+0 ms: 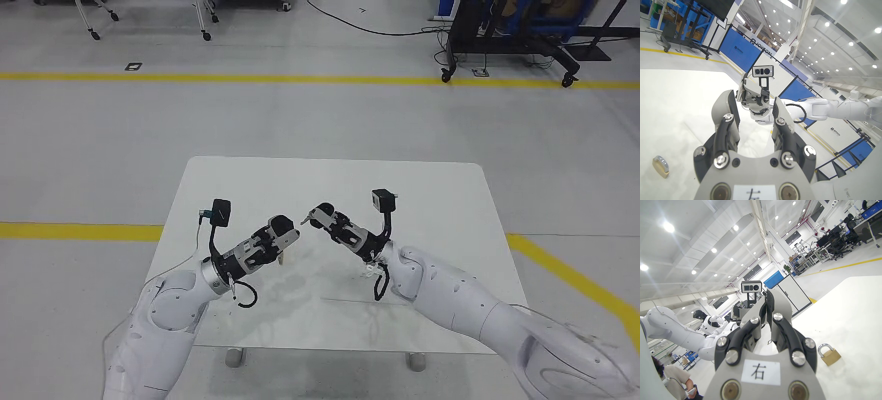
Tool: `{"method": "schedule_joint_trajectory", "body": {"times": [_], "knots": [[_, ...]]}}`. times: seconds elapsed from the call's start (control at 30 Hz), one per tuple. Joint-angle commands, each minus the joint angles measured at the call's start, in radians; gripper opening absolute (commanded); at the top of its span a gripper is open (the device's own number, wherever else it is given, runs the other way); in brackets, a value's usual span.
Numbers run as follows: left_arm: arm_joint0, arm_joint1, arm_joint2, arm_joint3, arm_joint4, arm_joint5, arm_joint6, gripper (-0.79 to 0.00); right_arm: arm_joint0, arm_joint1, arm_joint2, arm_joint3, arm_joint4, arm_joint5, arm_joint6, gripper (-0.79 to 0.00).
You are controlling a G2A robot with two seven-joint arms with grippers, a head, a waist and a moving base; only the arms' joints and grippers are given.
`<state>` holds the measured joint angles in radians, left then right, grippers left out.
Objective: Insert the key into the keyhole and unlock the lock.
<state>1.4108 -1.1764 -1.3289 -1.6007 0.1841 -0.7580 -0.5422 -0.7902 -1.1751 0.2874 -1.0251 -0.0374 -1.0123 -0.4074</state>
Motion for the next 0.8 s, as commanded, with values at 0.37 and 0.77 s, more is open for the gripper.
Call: {"method": "schedule_joint_trajectory", "body": {"times": [0.37,0.77], "knots": [[-0.005,0.001,-0.002,0.011,0.021,0.019,-0.014,0.0,0.0,0.0,0.0,0.0,0.0,0.0,0.0,-0.785],[0.001,0.004,0.018,0.012,-0.04,-0.003,-0.01,-0.031,-0.054,-0.005,0.038,-0.084,0.164,0.0,0.153,-0.785]]}}
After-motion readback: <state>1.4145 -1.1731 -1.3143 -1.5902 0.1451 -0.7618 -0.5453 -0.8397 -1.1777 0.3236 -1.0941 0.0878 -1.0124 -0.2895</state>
